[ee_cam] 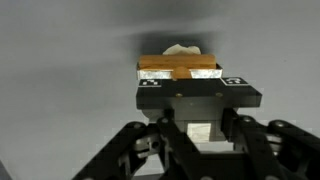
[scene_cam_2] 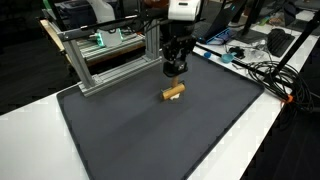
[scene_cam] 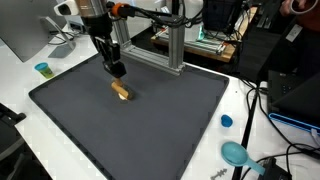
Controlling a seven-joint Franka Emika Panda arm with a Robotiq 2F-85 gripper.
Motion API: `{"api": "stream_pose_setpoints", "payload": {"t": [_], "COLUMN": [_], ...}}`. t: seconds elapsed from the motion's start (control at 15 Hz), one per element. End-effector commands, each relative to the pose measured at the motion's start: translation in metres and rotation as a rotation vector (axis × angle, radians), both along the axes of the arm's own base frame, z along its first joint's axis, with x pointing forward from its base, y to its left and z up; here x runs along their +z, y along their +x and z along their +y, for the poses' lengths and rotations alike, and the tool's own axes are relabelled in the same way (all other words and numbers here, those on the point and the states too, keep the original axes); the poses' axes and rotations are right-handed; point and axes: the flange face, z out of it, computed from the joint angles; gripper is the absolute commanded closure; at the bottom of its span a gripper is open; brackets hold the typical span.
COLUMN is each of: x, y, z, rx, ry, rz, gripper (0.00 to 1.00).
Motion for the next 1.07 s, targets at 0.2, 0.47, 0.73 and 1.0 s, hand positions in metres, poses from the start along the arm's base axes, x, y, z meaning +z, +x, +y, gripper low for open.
{"api": "stream_pose_setpoints", "payload": {"t": [0.2,0.47,0.73,1.0], "x": [-0.039,-0.044,0.004,0.010], "y": [0.020,0.027,0.015,-0.001], "z": [0.005,0.004,0.011,0.031], "rx": [-0.027,-0.035,-0.012,0.042], "ry": [0.015,0.012,0.006,-0.005], "rz": [0.017,0.006,-0.053,-0.040], "gripper": [0.79,0.79,0.79,0.79]}}
